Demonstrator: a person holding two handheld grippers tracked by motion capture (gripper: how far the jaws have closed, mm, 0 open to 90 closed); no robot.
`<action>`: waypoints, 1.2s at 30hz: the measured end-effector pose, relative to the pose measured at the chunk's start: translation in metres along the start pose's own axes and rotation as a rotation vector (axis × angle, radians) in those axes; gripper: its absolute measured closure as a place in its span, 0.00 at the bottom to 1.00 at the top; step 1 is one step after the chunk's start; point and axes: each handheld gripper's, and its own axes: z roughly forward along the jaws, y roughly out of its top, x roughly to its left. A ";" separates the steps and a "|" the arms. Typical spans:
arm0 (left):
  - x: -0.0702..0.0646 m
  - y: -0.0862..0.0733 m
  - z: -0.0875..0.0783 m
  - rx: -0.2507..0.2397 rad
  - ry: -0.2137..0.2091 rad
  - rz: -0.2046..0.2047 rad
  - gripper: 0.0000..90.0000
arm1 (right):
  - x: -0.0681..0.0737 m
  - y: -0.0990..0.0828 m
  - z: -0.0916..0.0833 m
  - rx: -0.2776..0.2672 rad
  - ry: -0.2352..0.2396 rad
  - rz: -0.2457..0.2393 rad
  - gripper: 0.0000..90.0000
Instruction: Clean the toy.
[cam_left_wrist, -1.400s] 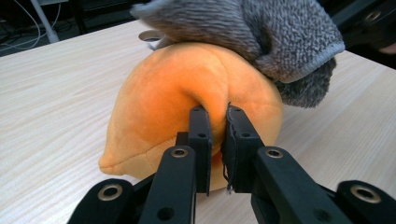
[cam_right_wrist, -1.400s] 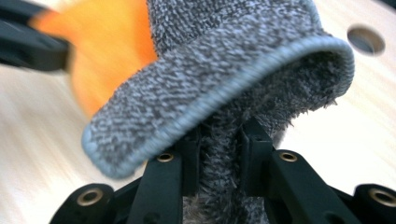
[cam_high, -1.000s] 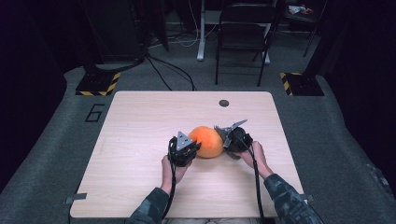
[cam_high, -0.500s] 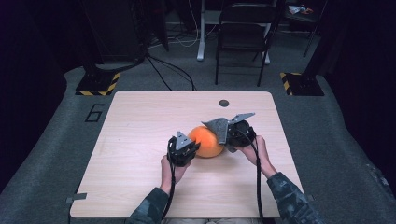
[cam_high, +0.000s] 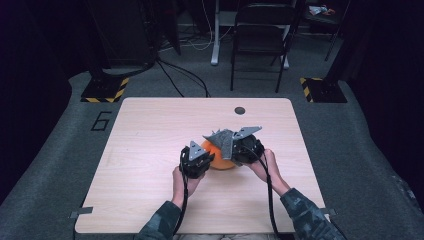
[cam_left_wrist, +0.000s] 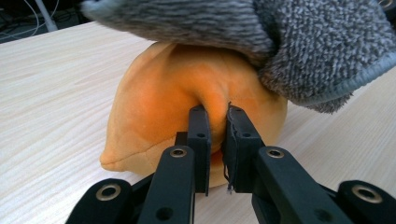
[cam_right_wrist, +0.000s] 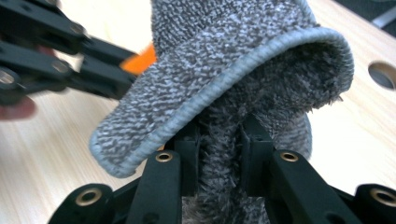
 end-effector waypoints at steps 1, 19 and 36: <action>0.000 0.000 0.000 0.005 0.000 -0.002 0.91 | -0.002 -0.002 0.001 0.012 -0.004 0.010 0.81; 0.010 -0.005 0.001 0.043 0.038 -0.038 0.91 | -0.033 -0.030 0.033 0.176 -0.035 0.104 0.81; 0.021 -0.009 -0.001 0.056 0.072 -0.077 0.91 | -0.036 -0.018 0.009 0.117 -0.019 0.116 0.81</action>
